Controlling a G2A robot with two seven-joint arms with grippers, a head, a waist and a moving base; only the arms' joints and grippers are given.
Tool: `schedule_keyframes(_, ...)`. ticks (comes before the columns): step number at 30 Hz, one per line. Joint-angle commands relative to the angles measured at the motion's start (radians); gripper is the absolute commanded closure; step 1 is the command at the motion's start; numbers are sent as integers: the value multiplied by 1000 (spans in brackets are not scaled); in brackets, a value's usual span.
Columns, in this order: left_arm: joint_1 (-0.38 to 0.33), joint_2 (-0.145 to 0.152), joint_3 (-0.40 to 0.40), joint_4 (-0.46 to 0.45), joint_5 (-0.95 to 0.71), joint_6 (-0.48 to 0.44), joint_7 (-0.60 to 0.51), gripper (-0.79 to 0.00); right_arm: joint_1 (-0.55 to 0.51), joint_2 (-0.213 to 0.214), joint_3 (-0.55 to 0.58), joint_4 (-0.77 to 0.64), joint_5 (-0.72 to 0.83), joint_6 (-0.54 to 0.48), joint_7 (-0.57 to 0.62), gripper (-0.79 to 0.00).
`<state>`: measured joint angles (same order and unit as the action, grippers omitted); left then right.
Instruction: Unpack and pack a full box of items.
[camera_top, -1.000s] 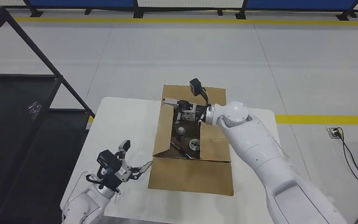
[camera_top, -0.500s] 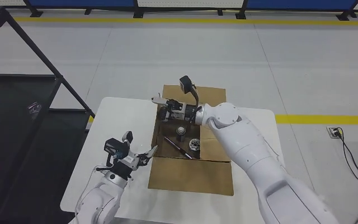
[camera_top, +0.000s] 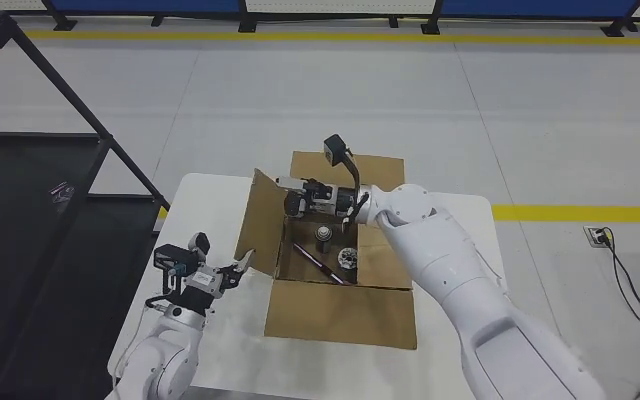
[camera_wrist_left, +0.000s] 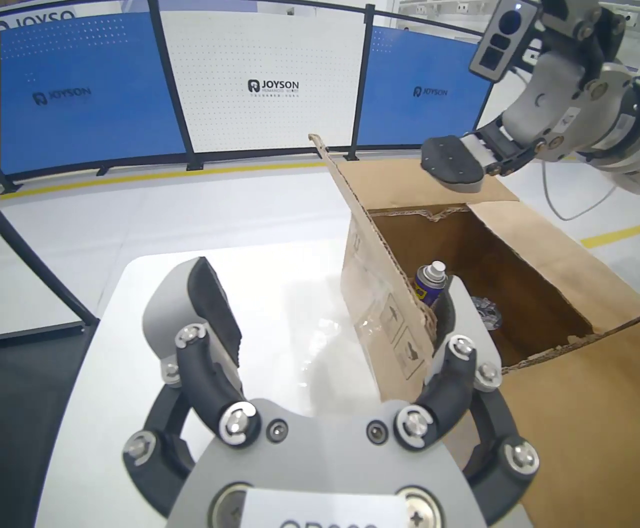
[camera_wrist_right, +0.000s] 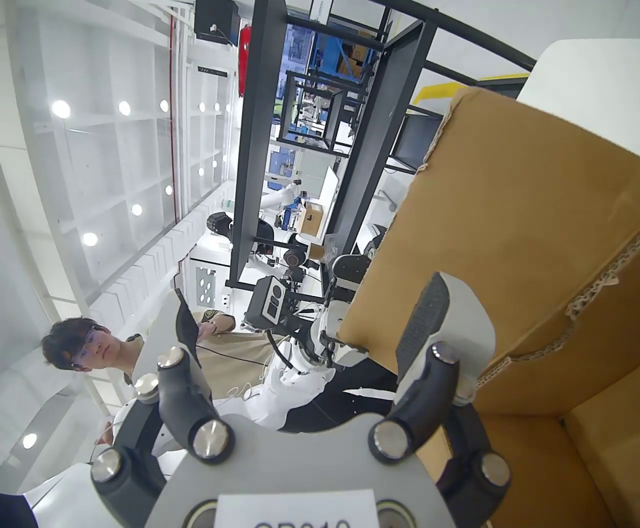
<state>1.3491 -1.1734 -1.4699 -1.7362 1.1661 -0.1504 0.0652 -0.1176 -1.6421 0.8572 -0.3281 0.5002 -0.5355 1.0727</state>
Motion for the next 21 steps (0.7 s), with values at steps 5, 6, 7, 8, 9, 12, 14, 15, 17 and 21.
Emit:
schedule_keyframes(5,16,4,-53,51,-14,-4,-9,-785,4,22,39,37,10,-26,-10,-785)
schedule_keyframes(6,17,5,-59,62,-17,-7,-12,-785,3,27,46,41,11,-32,-12,-785)
schedule_keyframes(7,17,5,-63,75,-20,-12,-17,-785,3,32,54,45,13,-36,-13,-785)
schedule_keyframes(8,15,6,-65,87,-20,-20,-24,-785,2,38,61,48,15,-41,-14,-785)
schedule_keyframes(9,12,7,-66,99,-20,-35,-33,-785,1,44,68,50,16,-48,-13,-785)
schedule_keyframes(12,1,9,-66,130,1,-62,-53,-785,-6,62,93,48,28,-69,2,-785)
schedule_keyframes(14,-8,9,-64,150,2,-68,-58,-785,-13,75,110,39,35,-90,21,-785)
schedule_keyframes(15,-13,9,-63,159,0,-73,-61,-785,-18,82,118,34,35,-105,29,-785)
schedule_keyframes(17,-21,9,-63,171,1,-80,-68,-785,-28,96,133,22,36,-126,43,-785)
schedule_keyframes(21,-32,11,-62,189,15,-93,-99,-785,-52,122,158,-8,25,-156,55,-785)
